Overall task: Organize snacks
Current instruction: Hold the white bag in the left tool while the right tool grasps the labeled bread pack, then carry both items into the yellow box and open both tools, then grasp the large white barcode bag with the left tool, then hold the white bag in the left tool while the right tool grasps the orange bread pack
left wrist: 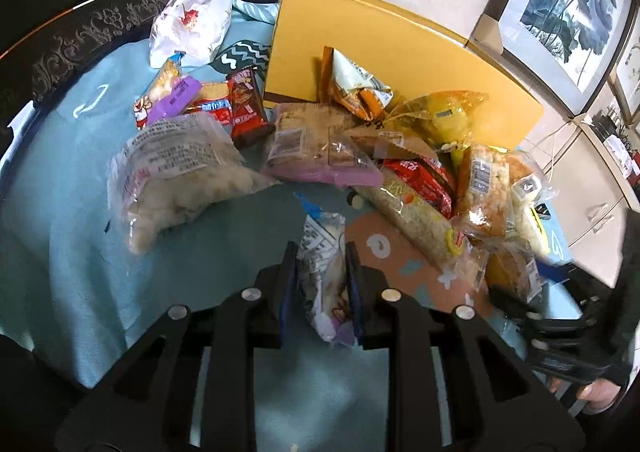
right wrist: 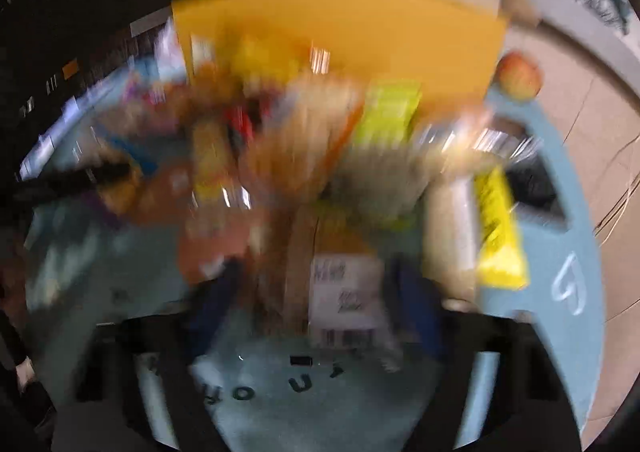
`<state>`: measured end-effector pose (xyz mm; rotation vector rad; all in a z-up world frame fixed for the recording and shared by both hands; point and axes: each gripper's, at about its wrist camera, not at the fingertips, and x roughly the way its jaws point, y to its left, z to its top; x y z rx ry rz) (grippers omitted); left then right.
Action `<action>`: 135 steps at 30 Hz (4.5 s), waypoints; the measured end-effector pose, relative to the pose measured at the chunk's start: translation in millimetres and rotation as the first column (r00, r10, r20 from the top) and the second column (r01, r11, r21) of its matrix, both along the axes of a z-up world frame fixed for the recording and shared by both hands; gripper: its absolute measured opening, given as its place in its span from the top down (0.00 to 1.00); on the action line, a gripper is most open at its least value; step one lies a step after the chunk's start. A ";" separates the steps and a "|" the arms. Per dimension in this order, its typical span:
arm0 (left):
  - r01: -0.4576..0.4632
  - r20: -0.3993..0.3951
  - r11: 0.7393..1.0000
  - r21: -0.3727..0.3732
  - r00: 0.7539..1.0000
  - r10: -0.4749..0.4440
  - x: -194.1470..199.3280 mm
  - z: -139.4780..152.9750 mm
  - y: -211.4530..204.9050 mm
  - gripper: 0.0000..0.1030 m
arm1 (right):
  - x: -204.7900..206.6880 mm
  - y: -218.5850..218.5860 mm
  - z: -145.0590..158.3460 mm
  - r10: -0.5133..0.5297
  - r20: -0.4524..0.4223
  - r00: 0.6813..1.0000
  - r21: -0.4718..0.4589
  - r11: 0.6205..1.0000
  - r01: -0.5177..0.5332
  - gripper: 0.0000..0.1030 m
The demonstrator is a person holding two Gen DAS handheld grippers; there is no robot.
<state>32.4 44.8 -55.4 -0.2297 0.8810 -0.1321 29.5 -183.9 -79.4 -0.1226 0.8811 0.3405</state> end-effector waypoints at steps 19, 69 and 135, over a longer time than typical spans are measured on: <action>0.054 0.051 0.998 0.015 0.997 -0.055 -13.4 24.4 -17.4 0.80 | -24.3 -39.1 44.5 -0.029 0.058 0.998 0.207 0.978 0.017 0.47; -0.026 0.267 0.989 0.145 0.964 -0.014 59.6 96.1 -40.8 0.08 | 42.0 -77.6 90.1 -0.319 0.181 0.930 0.512 0.838 0.188 0.01; -0.038 0.051 0.996 -0.082 0.998 0.043 23.4 -13.2 9.2 0.37 | 59.1 21.6 28.3 -0.167 0.068 0.984 0.109 0.981 0.159 0.50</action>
